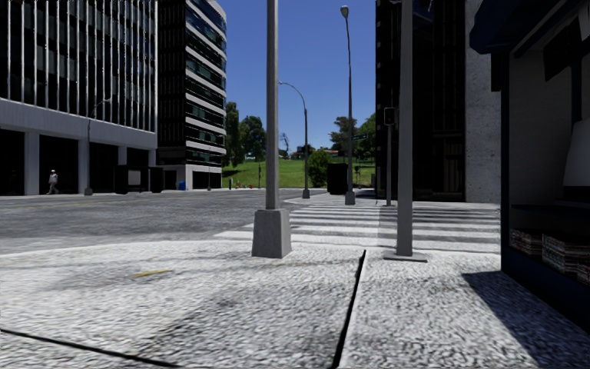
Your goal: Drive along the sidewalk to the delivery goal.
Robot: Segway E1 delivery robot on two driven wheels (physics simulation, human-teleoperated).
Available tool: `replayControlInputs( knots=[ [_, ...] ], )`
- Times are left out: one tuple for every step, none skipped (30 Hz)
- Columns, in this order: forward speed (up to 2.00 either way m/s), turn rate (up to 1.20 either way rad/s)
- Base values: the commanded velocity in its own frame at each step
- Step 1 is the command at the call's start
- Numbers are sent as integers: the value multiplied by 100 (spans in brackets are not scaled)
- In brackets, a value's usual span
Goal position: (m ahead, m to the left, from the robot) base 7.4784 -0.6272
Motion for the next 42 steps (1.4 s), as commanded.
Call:
replayControlInputs(
  knots=[
    [109,0],
    [109,0],
    [112,0],
    [117,0],
    [122,0],
    [125,0],
    [125,0],
    [125,0],
    [125,0],
    [126,0],
    [126,0],
    [126,0],
    [126,0],
    [127,0],
    [127,0],
    [127,0],
    [127,0],
    [127,0],
    [126,0],
    [123,-7],
    [119,-16],
    [119,-16],
    [118,-18],
    [118,-19],
    [117,-19],
    [117,-20],
    [117,-20],
    [117,-21],
    [117,-21],
    [116,-21],
    [116,-21],
    [116,-21],
    [116,-22],
    [116,-25],
    [116,-28],
    [116,-30],
    [116,-30],
    [115,-30],
    [115,-30],
    [115,-30],
    [115,-30],
    [115,-30]
  ],
)
